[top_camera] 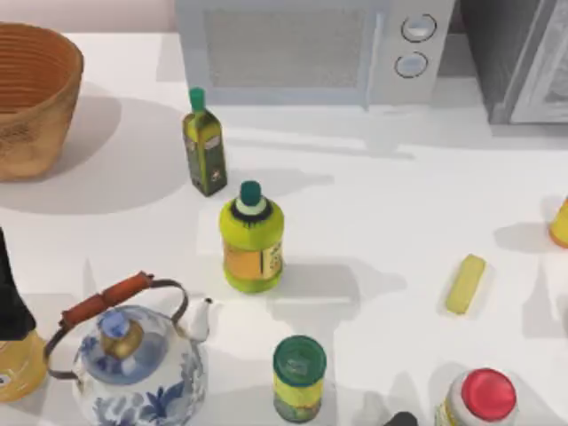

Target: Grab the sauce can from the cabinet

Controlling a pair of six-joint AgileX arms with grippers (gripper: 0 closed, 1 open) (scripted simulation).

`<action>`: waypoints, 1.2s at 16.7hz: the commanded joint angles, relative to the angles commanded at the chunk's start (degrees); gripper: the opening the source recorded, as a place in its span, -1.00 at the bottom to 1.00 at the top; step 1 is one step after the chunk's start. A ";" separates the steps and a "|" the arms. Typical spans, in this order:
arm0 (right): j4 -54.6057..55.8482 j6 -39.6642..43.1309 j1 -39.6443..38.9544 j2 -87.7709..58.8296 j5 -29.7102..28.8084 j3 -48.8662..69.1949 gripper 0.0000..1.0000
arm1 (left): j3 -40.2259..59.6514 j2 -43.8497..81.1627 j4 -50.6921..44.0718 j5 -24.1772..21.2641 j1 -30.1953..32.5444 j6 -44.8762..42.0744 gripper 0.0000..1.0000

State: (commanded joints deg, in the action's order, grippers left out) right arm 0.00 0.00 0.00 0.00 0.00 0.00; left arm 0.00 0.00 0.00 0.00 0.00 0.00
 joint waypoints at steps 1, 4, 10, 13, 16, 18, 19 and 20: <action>0.00 0.00 0.00 0.00 0.00 0.00 1.00 | 0.00 0.00 0.00 0.00 0.00 0.00 1.00; -0.33 -0.06 -0.32 -1.52 -0.18 1.82 1.00 | 0.00 0.00 0.00 0.00 0.00 0.00 1.00; -4.82 -0.36 -2.66 -17.02 -2.46 21.30 1.00 | 0.00 0.00 0.00 0.00 0.00 0.00 1.00; -8.79 -0.47 -4.16 -29.01 -4.30 36.67 1.00 | 0.00 0.00 0.00 0.00 0.00 0.00 1.00; -13.19 -0.56 -5.82 -41.96 -6.24 53.33 1.00 | 0.00 0.00 0.00 0.00 0.00 0.00 1.00; -16.02 -0.61 -6.90 -50.26 -7.48 64.35 1.00 | 0.00 0.00 0.00 0.00 0.00 0.00 1.00; -17.33 -0.64 -7.42 -54.17 -8.06 69.62 1.00 | 0.00 0.00 0.00 0.00 0.00 0.00 1.00; -18.53 -0.67 -7.92 -57.89 -8.60 74.64 1.00 | 0.00 0.00 0.00 0.00 0.00 0.00 1.00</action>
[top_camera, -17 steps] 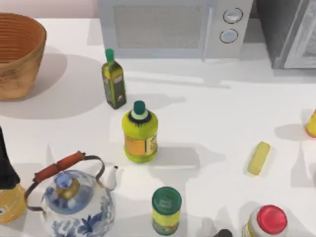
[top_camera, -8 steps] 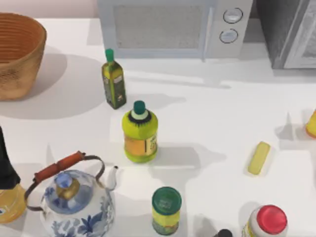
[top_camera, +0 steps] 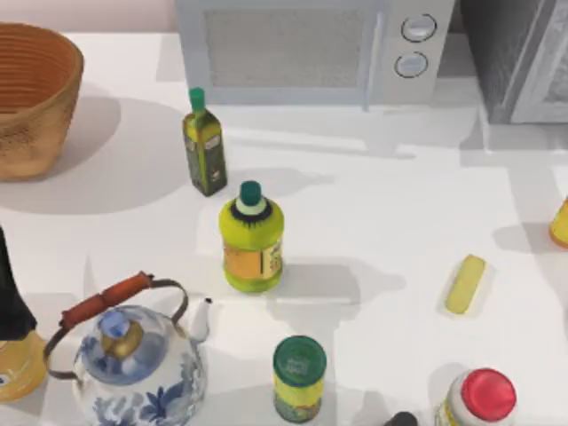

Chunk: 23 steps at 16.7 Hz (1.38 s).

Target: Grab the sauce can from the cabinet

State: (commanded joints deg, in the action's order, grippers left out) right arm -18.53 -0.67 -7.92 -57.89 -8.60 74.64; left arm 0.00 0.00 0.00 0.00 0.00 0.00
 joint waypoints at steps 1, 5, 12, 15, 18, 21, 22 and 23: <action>-1.10 -0.03 -0.48 -3.47 -0.50 4.71 1.00 | 0.00 0.00 0.00 0.00 0.00 0.00 1.00; -4.26 -0.16 -2.00 -14.04 -2.05 19.41 1.00 | 0.00 0.00 0.00 0.00 0.00 0.00 1.00; -5.39 -0.23 -2.66 -18.16 -2.67 25.16 1.00 | 0.00 0.00 0.00 0.00 0.00 0.00 1.00; -5.03 -0.23 -2.83 -18.91 -3.04 25.96 1.00 | 0.00 0.00 0.00 0.00 0.00 0.00 1.00; -4.10 -0.22 -4.66 -24.63 -5.36 30.74 1.00 | 0.00 0.00 0.00 0.00 0.00 0.00 1.00; -2.71 -0.16 -7.17 -31.91 -8.03 36.22 1.00 | 0.00 0.00 0.00 0.00 0.00 0.00 1.00; -2.29 -0.15 -7.88 -33.72 -8.75 37.71 1.00 | 0.00 0.00 0.00 0.00 0.00 0.00 1.00; -1.98 -0.13 -8.40 -34.91 -9.27 38.78 1.00 | 0.00 0.00 0.00 0.00 0.00 0.00 1.00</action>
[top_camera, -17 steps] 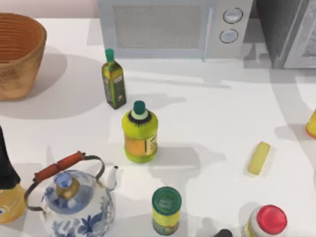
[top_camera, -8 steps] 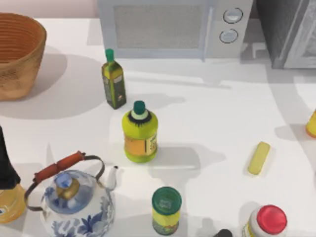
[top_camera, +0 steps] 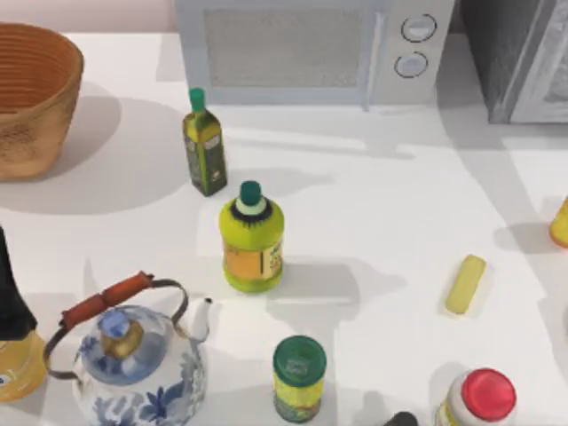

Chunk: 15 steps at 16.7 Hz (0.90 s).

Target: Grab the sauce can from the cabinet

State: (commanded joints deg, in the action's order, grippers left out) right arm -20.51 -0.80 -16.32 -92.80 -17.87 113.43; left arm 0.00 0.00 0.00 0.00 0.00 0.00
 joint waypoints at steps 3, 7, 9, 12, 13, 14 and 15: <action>0.18 0.01 -0.30 -0.65 -0.31 0.63 1.00 | 0.00 0.00 0.00 0.00 0.00 0.00 1.00; -0.02 -0.01 0.04 -1.20 -0.05 1.19 1.00 | 0.00 0.00 0.00 0.00 0.00 0.00 1.00; -0.55 -0.01 0.37 -3.52 0.30 4.20 1.00 | 0.00 0.00 0.00 0.00 0.00 0.00 1.00; -1.80 0.02 1.21 -8.55 1.09 10.55 1.00 | 0.00 0.00 0.00 0.00 0.00 0.00 1.00; -2.23 0.02 1.53 -10.28 1.37 12.71 1.00 | 0.00 0.00 0.00 0.00 0.00 0.00 1.00; -2.63 0.02 1.83 -11.89 1.65 14.72 1.00 | 0.00 0.00 0.00 0.00 0.00 0.00 1.00; -2.98 0.03 2.11 -13.30 1.90 16.48 1.00 | 0.00 0.00 0.00 0.00 0.00 0.00 1.00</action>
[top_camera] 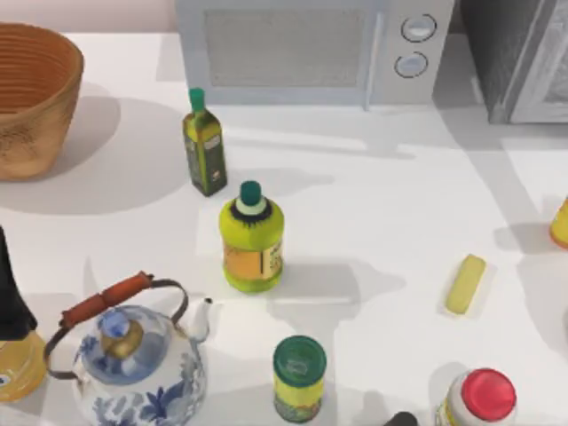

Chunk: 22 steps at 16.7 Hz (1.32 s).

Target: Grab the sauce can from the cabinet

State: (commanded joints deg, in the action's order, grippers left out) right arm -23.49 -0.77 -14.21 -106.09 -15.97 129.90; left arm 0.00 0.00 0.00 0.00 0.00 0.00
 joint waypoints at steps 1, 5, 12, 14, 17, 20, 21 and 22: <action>-0.28 0.00 0.23 -1.13 0.21 1.41 1.00 | 0.00 0.00 0.00 0.00 0.00 0.00 1.00; -0.57 0.01 0.48 -2.27 0.44 2.85 1.00 | 0.00 0.00 0.00 0.00 0.00 0.00 1.00; -0.57 0.01 0.48 -2.27 0.44 2.85 0.10 | 0.00 0.00 0.00 0.00 0.00 0.00 1.00; -0.57 0.01 0.48 -2.27 0.44 2.85 -0.21 | 0.00 0.00 0.00 0.00 0.00 0.00 1.00; -0.57 0.01 0.48 -2.27 0.44 2.85 -0.66 | 0.00 0.00 0.00 0.00 0.00 0.00 1.00; -0.57 0.01 0.48 -2.27 0.44 2.85 -1.00 | 0.00 0.00 0.00 0.00 0.00 0.00 1.00; -0.57 0.01 0.48 -2.27 0.44 2.85 -1.00 | 0.00 0.00 0.00 0.00 0.00 0.00 1.00; -0.57 0.01 0.48 -2.27 0.44 2.85 -1.00 | 0.00 0.00 0.00 0.00 0.00 0.00 1.00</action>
State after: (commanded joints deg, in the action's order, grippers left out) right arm -24.06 -0.76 -13.73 -108.36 -15.53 132.75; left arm 0.00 0.00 0.00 0.00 0.00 0.00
